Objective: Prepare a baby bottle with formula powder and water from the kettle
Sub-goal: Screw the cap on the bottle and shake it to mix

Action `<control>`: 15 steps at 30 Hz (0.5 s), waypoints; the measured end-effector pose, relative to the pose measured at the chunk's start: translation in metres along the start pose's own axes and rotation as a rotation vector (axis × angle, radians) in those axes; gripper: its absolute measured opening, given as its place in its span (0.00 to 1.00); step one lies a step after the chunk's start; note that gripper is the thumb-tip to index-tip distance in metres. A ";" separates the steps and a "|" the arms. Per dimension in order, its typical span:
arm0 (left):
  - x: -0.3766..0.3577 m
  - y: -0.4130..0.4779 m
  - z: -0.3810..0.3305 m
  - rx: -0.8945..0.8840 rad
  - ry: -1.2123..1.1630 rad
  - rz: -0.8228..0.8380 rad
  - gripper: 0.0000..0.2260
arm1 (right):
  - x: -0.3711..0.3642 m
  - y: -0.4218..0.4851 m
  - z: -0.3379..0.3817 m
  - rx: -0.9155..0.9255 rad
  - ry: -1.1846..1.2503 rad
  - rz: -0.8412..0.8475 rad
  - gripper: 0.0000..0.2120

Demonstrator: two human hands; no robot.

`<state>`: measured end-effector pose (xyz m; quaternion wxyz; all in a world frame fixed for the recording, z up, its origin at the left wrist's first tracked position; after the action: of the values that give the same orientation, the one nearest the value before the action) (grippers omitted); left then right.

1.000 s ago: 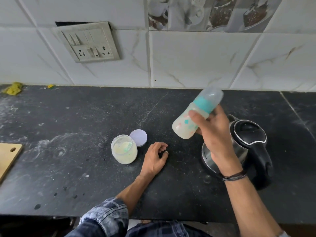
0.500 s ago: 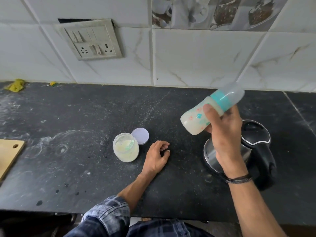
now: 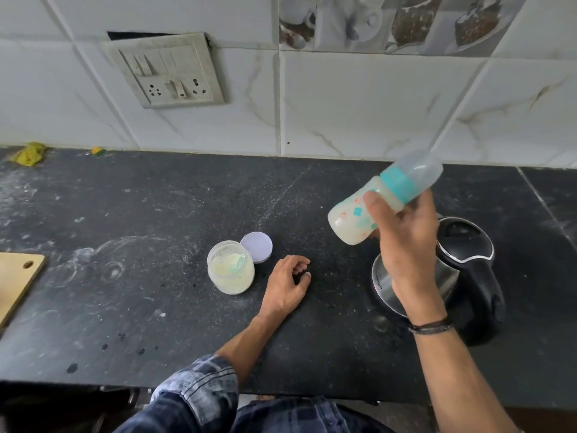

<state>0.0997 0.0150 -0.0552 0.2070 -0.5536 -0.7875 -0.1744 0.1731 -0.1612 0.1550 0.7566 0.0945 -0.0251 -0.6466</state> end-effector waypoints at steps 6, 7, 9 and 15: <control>-0.003 -0.002 0.001 -0.004 0.001 0.018 0.10 | 0.003 -0.003 -0.003 0.025 0.020 -0.053 0.23; -0.001 0.001 0.001 -0.004 0.002 0.008 0.10 | 0.001 -0.001 -0.003 0.026 0.013 -0.052 0.23; -0.002 0.001 0.002 0.011 0.009 0.012 0.10 | -0.009 0.000 -0.009 -0.036 -0.109 0.046 0.25; -0.001 0.002 0.000 0.006 0.009 0.023 0.10 | -0.013 -0.008 -0.017 -0.025 -0.123 0.068 0.26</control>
<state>0.1015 0.0148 -0.0558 0.2141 -0.5614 -0.7806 -0.1722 0.1663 -0.1478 0.1379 0.7762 0.0442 -0.0667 -0.6254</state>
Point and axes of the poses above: each hand's wrist, its own y-axis towards the middle knuckle, its own x-axis out of the back of the hand, z = x × y, the point moved 6 cm from there along y, towards the middle knuckle, and after that the axes turned 1 degree about -y, right-handed, at the moved point
